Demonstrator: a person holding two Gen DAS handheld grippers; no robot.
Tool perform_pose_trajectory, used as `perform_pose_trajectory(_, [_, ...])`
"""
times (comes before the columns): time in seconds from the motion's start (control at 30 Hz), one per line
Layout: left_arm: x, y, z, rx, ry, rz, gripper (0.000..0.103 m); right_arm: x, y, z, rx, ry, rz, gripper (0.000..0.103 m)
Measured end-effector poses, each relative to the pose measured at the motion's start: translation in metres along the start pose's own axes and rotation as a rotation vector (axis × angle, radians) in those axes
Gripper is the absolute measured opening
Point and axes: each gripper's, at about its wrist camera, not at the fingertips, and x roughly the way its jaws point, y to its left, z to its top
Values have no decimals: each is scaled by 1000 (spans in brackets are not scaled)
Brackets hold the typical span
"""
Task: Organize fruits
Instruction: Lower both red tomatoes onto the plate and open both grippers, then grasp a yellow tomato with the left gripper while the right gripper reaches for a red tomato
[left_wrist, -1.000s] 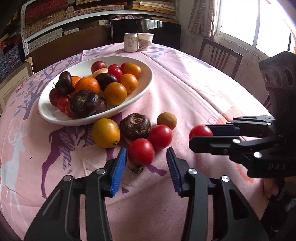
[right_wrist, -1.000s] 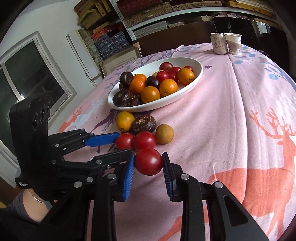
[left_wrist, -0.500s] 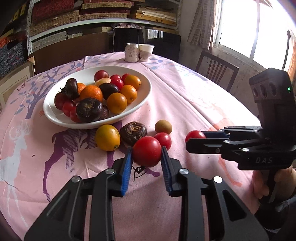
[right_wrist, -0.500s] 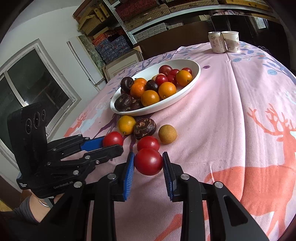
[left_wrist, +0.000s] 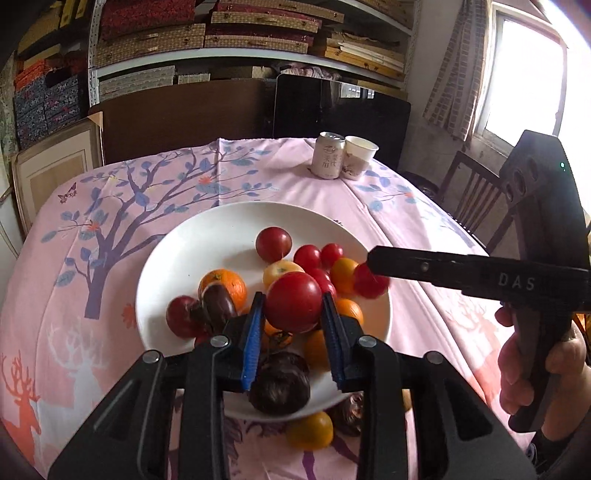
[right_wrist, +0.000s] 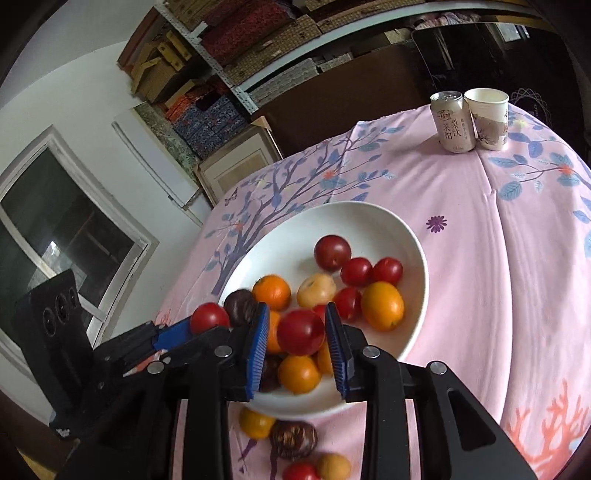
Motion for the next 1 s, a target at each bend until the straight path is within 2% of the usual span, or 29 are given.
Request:
perform_pose_trajectory(0.03, [8, 1, 4, -6, 6, 15, 30, 9, -2, 7, 19, 7, 6, 32])
perform_pose_trajectory(0.1, [20, 3, 9, -16, 9, 36, 46, 23, -7, 17, 49, 18, 3, 32])
perform_pose_trajectory(0.13, [21, 5, 9, -27, -4, 54, 59, 25, -8, 19, 59, 14, -3, 34])
perform_pose_trajectory(0.23, [10, 8, 4, -47, -41, 32, 71, 17, -6, 12, 50, -7, 32, 38])
perform_pose_trajectory(0.37, [-15, 3, -19, -22, -65, 25, 76, -9, -4, -14, -2, -36, 17, 42])
perform_pose_trajectory(0.43, [-29, -7, -39, 37, -54, 18, 77, -25, -10, -34, -2, -42, 16, 50])
perform_pose_trajectory(0.53, [-39, -31, -77, 183, -11, 54, 79, -45, -16, -67, -33, -40, -19, 54])
perform_pose_trajectory(0.63, [-32, -52, -114, 291, 62, 107, 79, -55, -19, -98, -92, -22, -61, 54])
perform_pose_trajectory(0.7, [-25, -56, -128, 315, 79, 133, 78, -53, -17, -115, -127, 5, -80, 54])
perform_pose_trajectory(0.8, [-14, -49, -130, 263, 102, 134, 62, -50, -14, -132, -170, 35, -103, 54])
perform_pose_trajectory(0.87, [-9, -41, -125, 226, 103, 127, 56, -57, -10, -135, -196, -1, -87, 55])
perform_pose_trajectory(0.93, [-2, -35, -121, 201, 106, 128, 46, -54, -13, -137, -185, 12, -82, 56])
perform_pose_trajectory(1.0, [6, -31, -117, 183, 115, 123, 44, -51, -20, -134, -147, 31, -75, 56])
